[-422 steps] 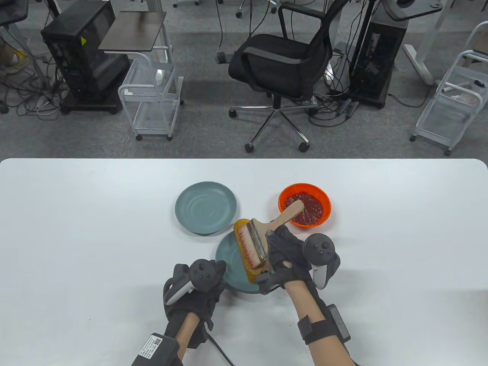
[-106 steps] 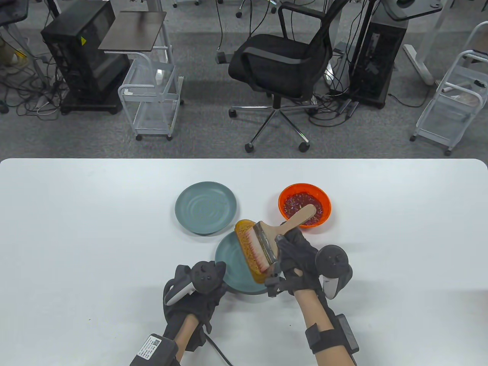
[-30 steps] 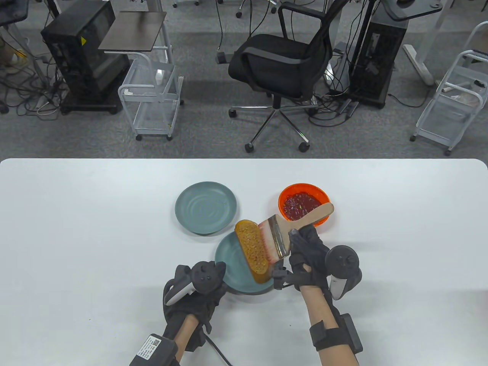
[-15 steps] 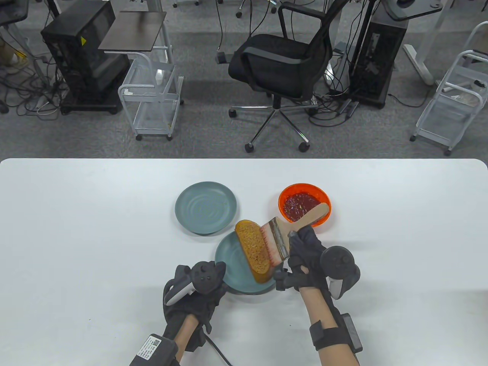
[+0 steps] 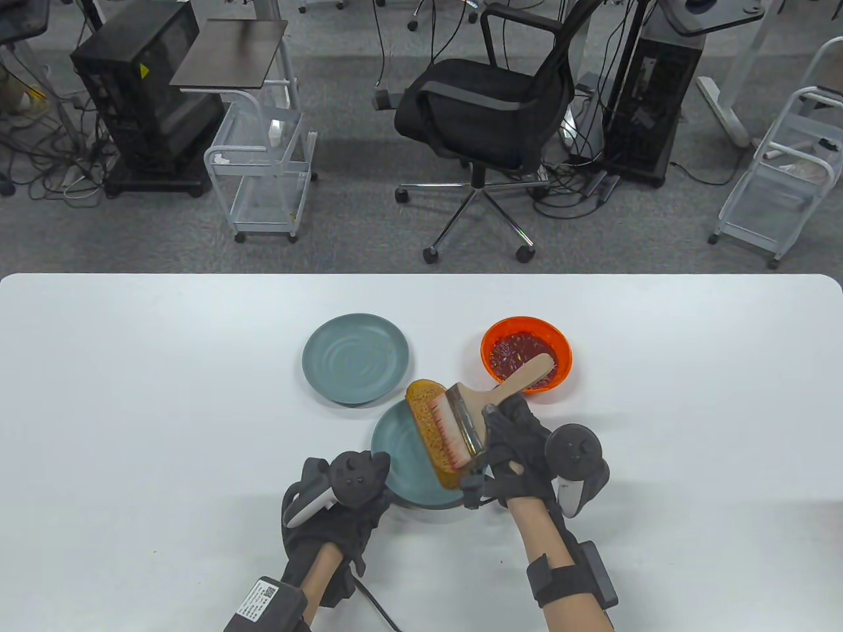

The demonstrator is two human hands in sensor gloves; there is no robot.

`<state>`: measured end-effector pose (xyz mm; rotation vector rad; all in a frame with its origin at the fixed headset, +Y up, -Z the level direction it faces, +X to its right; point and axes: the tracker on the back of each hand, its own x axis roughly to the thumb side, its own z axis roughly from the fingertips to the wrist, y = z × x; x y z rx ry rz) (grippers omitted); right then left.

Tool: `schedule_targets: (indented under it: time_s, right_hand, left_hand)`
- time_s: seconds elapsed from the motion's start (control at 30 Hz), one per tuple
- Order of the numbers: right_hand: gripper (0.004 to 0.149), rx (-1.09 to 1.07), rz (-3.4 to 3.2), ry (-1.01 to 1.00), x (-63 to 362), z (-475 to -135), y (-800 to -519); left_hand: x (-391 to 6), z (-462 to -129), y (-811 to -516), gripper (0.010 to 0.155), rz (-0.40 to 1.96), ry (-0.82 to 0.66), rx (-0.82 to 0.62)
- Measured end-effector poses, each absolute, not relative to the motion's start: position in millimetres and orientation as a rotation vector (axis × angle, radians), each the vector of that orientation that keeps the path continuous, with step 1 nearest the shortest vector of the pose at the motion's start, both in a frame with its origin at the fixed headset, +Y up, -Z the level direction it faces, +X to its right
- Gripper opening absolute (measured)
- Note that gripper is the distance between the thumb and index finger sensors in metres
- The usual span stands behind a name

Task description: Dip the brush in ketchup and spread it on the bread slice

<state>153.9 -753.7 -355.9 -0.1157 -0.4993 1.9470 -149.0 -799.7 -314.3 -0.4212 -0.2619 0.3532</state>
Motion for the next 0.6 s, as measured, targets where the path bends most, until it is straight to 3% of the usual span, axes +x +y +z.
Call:
schedule_targets:
  time_s: [0.13,0.4,0.6]
  right_hand:
    - [0.050,-0.098,1.944,-0.575,159,-354,-745]
    - [0.050,-0.145,1.840,-0.377,120,-366,-759]
    - [0.050,-0.162,1.992,-0.541,143,-370,-750]
  left_hand:
    - [-149,-314,-800,0.057,0.352,-0.262,-0.422]
    - [-149,-314,-800,0.058,0.353,-0.263,-0.424]
    - [-149,-314,-800,0.058,0.355,-0.266,-0.424]
